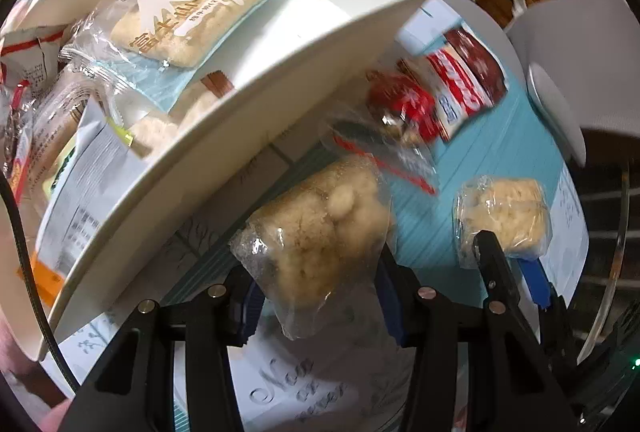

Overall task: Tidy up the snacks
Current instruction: 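Carry both clear pastry bags over the white tray and open both grippers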

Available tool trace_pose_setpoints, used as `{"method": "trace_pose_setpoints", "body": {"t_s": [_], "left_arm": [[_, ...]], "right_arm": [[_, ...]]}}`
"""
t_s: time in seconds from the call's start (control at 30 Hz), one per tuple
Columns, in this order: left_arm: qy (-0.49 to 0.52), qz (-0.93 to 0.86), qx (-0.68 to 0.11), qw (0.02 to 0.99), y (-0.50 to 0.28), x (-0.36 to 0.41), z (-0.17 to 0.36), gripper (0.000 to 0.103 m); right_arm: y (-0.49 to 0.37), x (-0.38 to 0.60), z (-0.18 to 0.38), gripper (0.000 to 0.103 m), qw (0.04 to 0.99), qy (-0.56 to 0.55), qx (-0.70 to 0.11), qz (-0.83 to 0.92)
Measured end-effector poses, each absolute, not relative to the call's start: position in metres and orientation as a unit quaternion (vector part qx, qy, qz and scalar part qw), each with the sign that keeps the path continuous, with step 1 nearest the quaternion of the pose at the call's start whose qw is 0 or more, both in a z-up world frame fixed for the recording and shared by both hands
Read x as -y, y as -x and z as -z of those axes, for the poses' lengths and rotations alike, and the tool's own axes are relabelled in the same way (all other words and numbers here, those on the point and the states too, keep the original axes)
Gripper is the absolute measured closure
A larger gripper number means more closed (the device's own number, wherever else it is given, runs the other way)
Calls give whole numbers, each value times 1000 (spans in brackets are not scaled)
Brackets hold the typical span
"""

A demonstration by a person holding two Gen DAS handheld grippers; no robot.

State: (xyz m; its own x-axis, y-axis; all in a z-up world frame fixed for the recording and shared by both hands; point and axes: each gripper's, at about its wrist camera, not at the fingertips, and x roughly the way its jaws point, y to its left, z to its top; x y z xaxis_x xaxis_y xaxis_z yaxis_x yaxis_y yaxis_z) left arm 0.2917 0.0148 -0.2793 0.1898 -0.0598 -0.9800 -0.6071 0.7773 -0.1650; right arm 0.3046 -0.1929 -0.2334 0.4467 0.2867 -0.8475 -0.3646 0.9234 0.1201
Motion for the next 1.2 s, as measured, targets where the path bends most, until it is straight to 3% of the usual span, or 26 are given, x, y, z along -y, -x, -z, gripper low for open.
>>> {"method": "trace_pose_setpoints", "body": {"t_s": [0.6, 1.2], "left_arm": [[192, -101, -610, 762, -235, 5, 195, 55], [148, 18, -643, 751, -216, -64, 144, 55]], "right_arm": [[-209, 238, 183, 37, 851, -56, -508, -121], [-125, 182, 141, 37, 847, -82, -517, -90]]}}
